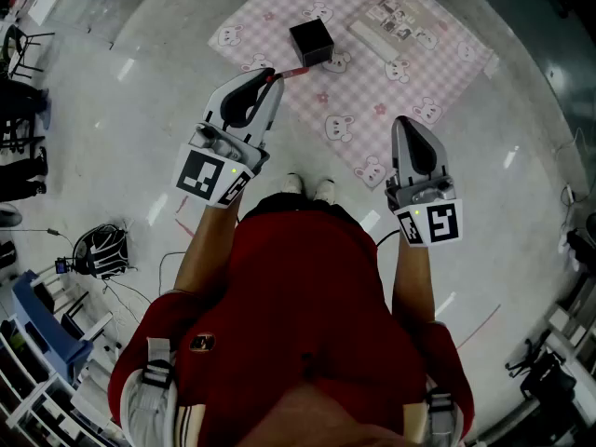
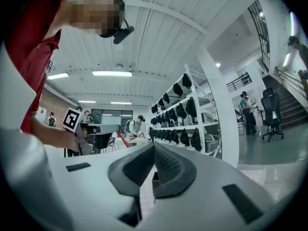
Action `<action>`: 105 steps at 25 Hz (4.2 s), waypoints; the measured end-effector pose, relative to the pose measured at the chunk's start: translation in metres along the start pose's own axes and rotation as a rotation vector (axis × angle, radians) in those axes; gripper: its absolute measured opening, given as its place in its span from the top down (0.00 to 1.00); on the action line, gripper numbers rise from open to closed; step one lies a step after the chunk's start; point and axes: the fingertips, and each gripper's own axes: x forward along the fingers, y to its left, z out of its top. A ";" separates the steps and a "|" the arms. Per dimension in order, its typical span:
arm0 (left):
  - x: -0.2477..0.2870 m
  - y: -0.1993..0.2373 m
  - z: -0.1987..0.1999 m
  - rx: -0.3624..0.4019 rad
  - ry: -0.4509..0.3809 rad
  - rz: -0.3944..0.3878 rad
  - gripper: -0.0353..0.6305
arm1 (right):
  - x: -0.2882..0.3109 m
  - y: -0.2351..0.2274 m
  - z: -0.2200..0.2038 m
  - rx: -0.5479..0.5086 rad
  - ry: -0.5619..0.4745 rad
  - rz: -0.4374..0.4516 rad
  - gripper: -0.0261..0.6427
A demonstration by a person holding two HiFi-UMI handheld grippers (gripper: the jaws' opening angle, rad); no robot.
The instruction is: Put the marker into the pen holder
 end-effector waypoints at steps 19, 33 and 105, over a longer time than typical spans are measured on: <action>-0.010 0.010 0.012 0.019 -0.029 0.010 0.88 | -0.005 0.025 0.013 0.033 -0.043 0.016 0.96; 0.016 -0.009 0.009 0.037 0.014 0.060 0.88 | -0.015 -0.014 0.005 0.103 -0.084 0.072 0.96; 0.141 0.163 -0.166 -0.161 0.235 -0.269 0.88 | 0.146 -0.028 -0.037 0.045 0.100 -0.266 0.96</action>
